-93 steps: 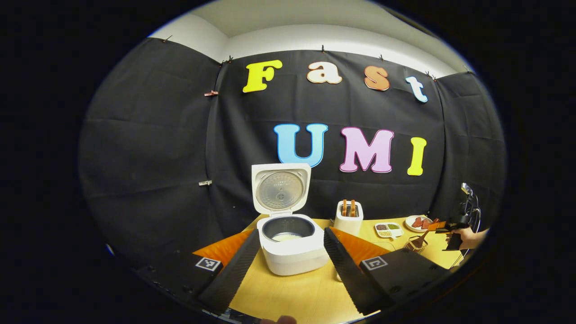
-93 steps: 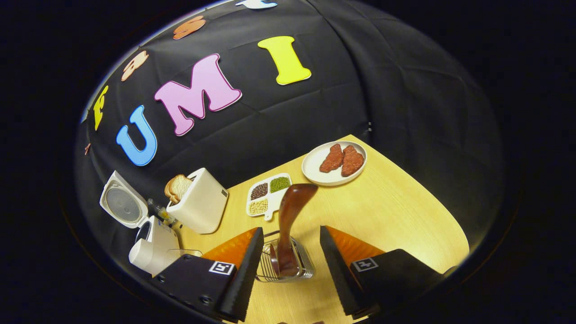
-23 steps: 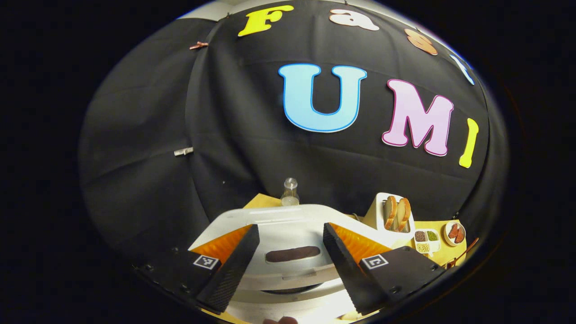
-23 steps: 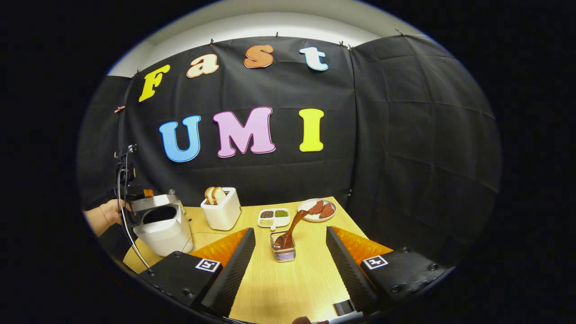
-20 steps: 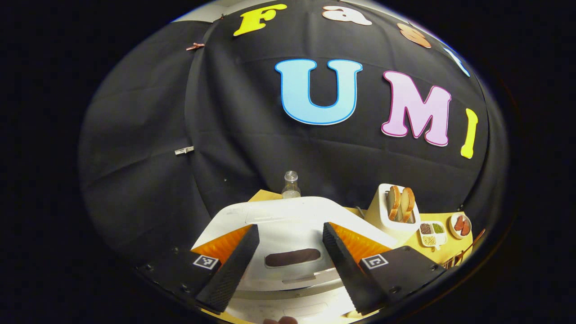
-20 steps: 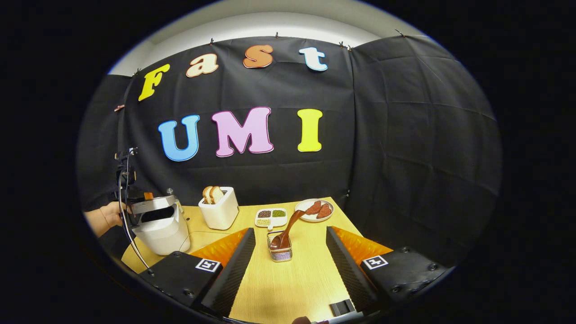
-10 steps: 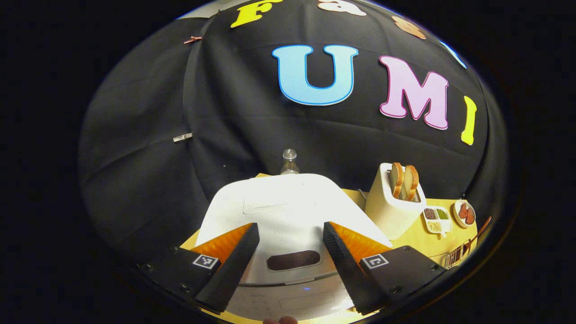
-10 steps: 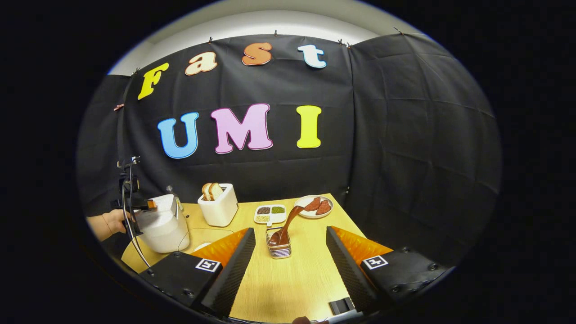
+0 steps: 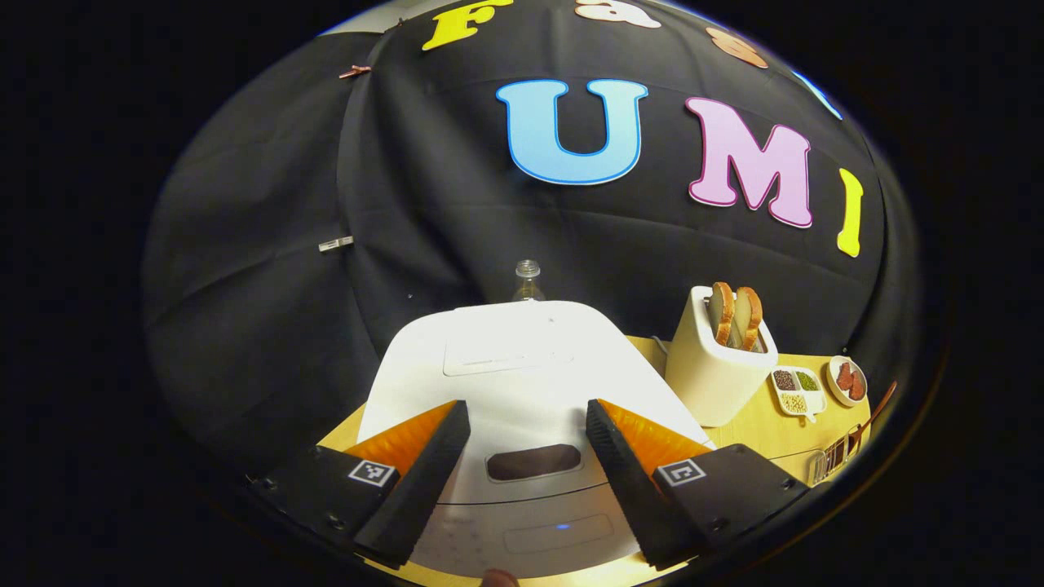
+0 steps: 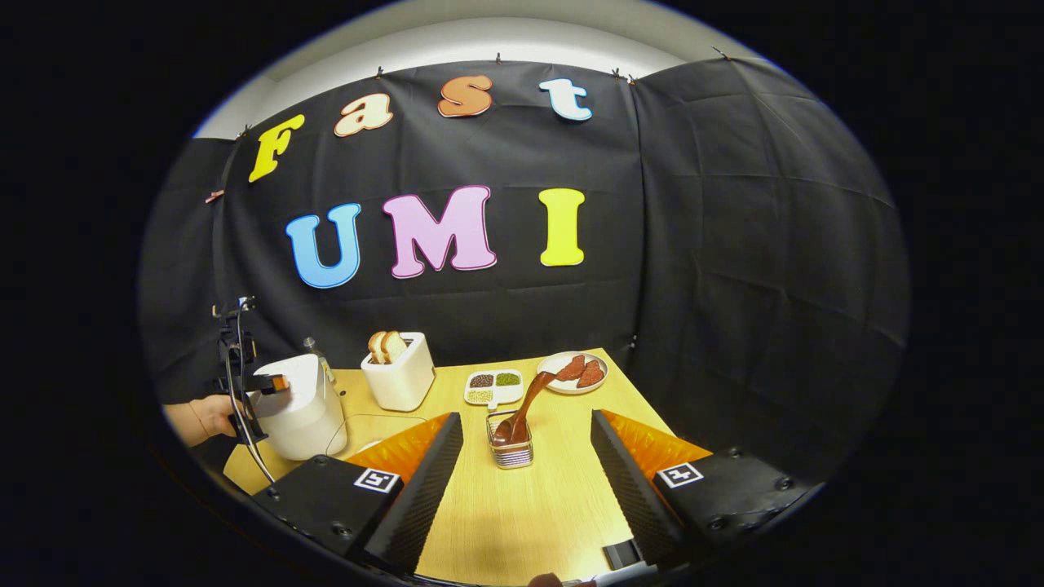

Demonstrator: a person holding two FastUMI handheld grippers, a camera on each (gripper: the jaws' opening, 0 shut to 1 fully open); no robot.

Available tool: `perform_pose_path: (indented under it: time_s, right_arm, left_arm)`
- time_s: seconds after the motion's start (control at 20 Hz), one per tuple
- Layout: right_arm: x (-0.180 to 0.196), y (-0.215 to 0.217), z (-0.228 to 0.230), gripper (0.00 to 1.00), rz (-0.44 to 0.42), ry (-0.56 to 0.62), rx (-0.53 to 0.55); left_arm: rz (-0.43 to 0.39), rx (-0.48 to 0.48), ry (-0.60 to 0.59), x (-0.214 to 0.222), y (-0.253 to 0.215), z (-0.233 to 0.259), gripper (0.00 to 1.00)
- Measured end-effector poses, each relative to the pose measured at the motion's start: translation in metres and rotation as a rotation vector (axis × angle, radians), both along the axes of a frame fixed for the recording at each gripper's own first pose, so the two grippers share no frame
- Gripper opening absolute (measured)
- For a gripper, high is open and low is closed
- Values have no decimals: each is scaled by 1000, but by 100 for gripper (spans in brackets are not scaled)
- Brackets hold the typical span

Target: Close the left gripper, press the button to open the rice cooker; take a wooden spoon from the chopstick holder with the right hand, scoop a spoonful of rice and pour it into the rice cooker, then put the wooden spoon back into the chopstick holder.

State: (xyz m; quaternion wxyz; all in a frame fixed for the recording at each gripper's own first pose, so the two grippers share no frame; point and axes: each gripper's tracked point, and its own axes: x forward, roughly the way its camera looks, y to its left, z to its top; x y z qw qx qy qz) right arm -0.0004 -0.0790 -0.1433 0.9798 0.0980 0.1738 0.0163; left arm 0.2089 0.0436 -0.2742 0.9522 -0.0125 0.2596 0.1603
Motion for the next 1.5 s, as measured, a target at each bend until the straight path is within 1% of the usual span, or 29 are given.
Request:
perform_pose_path:
  time_s: [0.1, 0.4, 0.75, 0.9, 1.1, 1.5]
  right_arm:
    - [0, 3, -1, 98, 4, 1, -3]
    - [-3, 9, 1, 98, 17, 1, -7]
    - [-5, 14, 9, 98, 26, -16, -34]
    - [-4, 19, 12, 98, 33, -21, -36]
    - [-1, 28, 15, 98, 49, -27, -38]
    - [7, 49, 27, 98, 71, -55, -52]
  left_arm:
    - [-7, 7, -17, 0, 0, -1, 100]
    - [-53, 13, 11, 0, 0, 1, 100]
    - [-46, 2, -28, -2, 0, 8, 100]
    - [-62, -20, -71, -5, -3, 20, 97]
    - [-98, -20, -124, -14, -11, 43, 97]
    - [-181, -38, -270, -57, -27, 110, 97]
